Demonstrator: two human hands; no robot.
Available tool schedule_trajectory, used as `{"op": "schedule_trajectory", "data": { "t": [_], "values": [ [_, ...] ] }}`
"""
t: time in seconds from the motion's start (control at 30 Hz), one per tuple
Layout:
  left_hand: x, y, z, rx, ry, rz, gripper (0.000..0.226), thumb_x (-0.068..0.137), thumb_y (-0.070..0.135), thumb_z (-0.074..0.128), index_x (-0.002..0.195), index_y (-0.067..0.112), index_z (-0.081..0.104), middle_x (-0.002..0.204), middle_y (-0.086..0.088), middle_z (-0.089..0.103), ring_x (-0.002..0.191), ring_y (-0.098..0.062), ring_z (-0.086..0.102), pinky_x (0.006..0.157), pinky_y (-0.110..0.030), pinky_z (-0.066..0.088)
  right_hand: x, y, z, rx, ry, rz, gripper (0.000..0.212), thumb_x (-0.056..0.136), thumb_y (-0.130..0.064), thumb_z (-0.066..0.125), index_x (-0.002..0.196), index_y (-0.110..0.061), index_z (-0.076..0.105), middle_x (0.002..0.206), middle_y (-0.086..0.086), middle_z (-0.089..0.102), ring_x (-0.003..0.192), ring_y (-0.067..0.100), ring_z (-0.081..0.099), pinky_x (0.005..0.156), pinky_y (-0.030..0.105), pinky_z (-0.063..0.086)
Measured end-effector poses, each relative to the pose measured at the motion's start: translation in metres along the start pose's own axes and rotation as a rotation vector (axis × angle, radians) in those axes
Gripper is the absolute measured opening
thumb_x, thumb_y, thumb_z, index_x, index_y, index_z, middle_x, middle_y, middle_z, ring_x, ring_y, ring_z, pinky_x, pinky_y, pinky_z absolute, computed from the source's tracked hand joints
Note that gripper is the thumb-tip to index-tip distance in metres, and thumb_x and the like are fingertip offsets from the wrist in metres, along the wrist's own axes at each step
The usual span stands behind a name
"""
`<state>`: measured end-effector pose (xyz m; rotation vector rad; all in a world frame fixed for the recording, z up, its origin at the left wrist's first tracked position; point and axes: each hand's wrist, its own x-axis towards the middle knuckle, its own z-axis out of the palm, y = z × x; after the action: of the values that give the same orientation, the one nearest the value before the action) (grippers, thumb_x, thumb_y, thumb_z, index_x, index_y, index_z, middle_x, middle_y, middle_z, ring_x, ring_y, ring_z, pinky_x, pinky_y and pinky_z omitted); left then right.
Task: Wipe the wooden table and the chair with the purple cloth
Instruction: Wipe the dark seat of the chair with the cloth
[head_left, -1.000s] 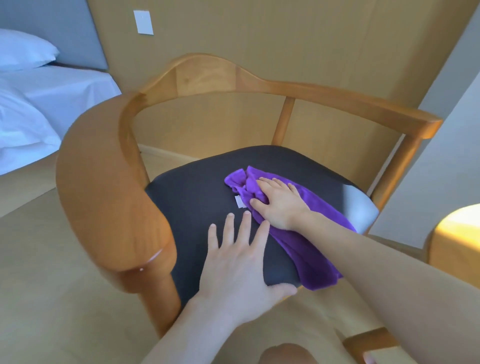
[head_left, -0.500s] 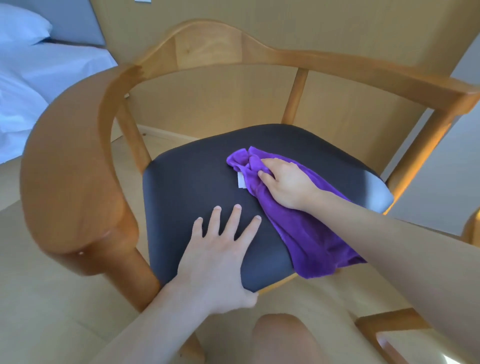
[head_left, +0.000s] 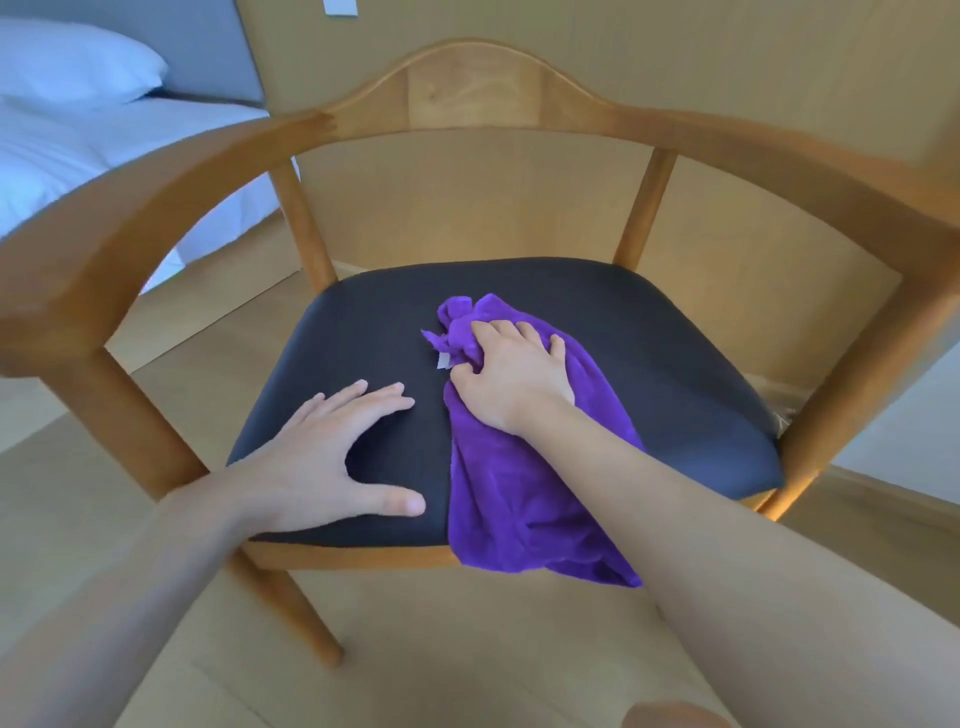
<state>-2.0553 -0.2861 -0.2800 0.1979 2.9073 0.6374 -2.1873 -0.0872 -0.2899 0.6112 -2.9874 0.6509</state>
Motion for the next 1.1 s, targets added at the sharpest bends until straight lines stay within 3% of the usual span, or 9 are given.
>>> {"op": "schedule_trajectory", "data": {
  "t": [0.07, 0.17, 0.3, 0.37, 0.5, 0.63, 0.77, 0.97, 1.1],
  "values": [
    [0.014, 0.003, -0.003, -0.108, 0.044, -0.060, 0.087, 0.069, 0.092, 0.048, 0.146, 0.053, 0.032, 0.154, 0.041, 0.016, 0.145, 0.014, -0.001, 0.123, -0.032, 0.006, 0.002, -0.003, 0.000, 0.014, 0.010, -0.020, 0.044, 0.093, -0.042, 0.042, 0.133, -0.028, 0.053, 0.137, -0.005, 0.054, 0.134, 0.024, 0.039, 0.120, 0.056, 0.013],
    [0.037, 0.016, -0.001, -0.125, 0.169, -0.095, 0.049, 0.100, 0.047, 0.046, 0.148, 0.039, 0.039, 0.161, 0.020, 0.027, 0.150, -0.001, 0.011, 0.123, -0.033, 0.012, -0.005, 0.000, -0.003, 0.046, 0.011, -0.080, 0.039, 0.091, -0.041, 0.047, 0.126, -0.028, 0.058, 0.127, -0.006, 0.058, 0.125, 0.022, 0.045, 0.118, 0.050, 0.023],
    [0.055, 0.027, 0.010, -0.026, 0.300, -0.106, 0.040, 0.102, 0.030, 0.041, 0.141, 0.029, 0.048, 0.154, 0.011, 0.041, 0.147, -0.013, 0.027, 0.122, -0.039, 0.018, -0.018, 0.001, -0.006, 0.239, 0.064, -0.107, 0.022, 0.078, -0.029, 0.053, 0.097, -0.027, 0.064, 0.099, -0.014, 0.060, 0.098, 0.017, 0.048, 0.090, 0.035, 0.046],
    [0.058, 0.024, 0.015, 0.011, 0.385, -0.091, 0.038, 0.100, 0.033, 0.038, 0.135, 0.032, 0.051, 0.149, 0.013, 0.046, 0.142, -0.010, 0.033, 0.121, -0.039, 0.023, -0.018, 0.000, -0.007, 0.258, 0.083, -0.111, 0.011, 0.071, -0.030, 0.048, 0.079, -0.030, 0.055, 0.081, -0.016, 0.052, 0.087, 0.014, 0.045, 0.078, 0.030, 0.040],
    [0.060, 0.017, 0.020, 0.019, 0.411, -0.088, 0.042, 0.102, 0.025, 0.037, 0.142, 0.032, 0.049, 0.155, 0.013, 0.041, 0.145, -0.009, 0.027, 0.122, -0.034, 0.019, -0.023, -0.001, -0.010, 0.285, 0.070, -0.140, 0.004, 0.067, -0.030, 0.045, 0.066, -0.027, 0.044, 0.071, -0.013, 0.051, 0.080, 0.013, 0.045, 0.075, 0.028, 0.030],
    [0.060, 0.016, 0.021, 0.049, 0.388, -0.092, 0.048, 0.101, 0.019, 0.037, 0.149, 0.027, 0.042, 0.159, 0.011, 0.035, 0.147, -0.009, 0.022, 0.123, -0.034, 0.015, -0.036, 0.003, -0.013, 0.242, 0.048, -0.222, 0.012, 0.071, -0.028, 0.047, 0.079, -0.026, 0.055, 0.080, -0.011, 0.054, 0.083, 0.015, 0.045, 0.077, 0.030, 0.033],
    [0.062, 0.013, 0.021, 0.046, 0.377, -0.075, 0.051, 0.099, 0.017, 0.036, 0.149, 0.027, 0.038, 0.160, 0.011, 0.032, 0.148, -0.008, 0.018, 0.123, -0.033, 0.012, -0.044, 0.002, -0.018, 0.166, 0.007, -0.290, 0.027, 0.085, -0.027, 0.058, 0.111, -0.025, 0.067, 0.103, -0.012, 0.061, 0.101, 0.017, 0.054, 0.098, 0.036, 0.040],
    [0.062, 0.013, 0.026, 0.091, 0.379, -0.064, 0.048, 0.097, 0.017, 0.032, 0.145, 0.024, 0.037, 0.161, 0.009, 0.030, 0.150, -0.011, 0.017, 0.123, -0.037, 0.012, -0.059, -0.003, -0.025, 0.081, -0.043, -0.247, 0.039, 0.089, -0.021, 0.055, 0.126, -0.024, 0.065, 0.123, -0.013, 0.063, 0.119, 0.013, 0.054, 0.104, 0.038, 0.041],
    [0.060, 0.017, 0.026, 0.117, 0.371, -0.072, 0.050, 0.097, 0.019, 0.030, 0.146, 0.023, 0.036, 0.163, 0.008, 0.027, 0.152, -0.012, 0.014, 0.123, -0.039, 0.012, -0.065, -0.010, -0.026, 0.056, -0.005, -0.202, 0.038, 0.083, -0.021, 0.054, 0.119, -0.027, 0.067, 0.121, -0.016, 0.065, 0.119, 0.010, 0.055, 0.101, 0.036, 0.043]
  ]
}}
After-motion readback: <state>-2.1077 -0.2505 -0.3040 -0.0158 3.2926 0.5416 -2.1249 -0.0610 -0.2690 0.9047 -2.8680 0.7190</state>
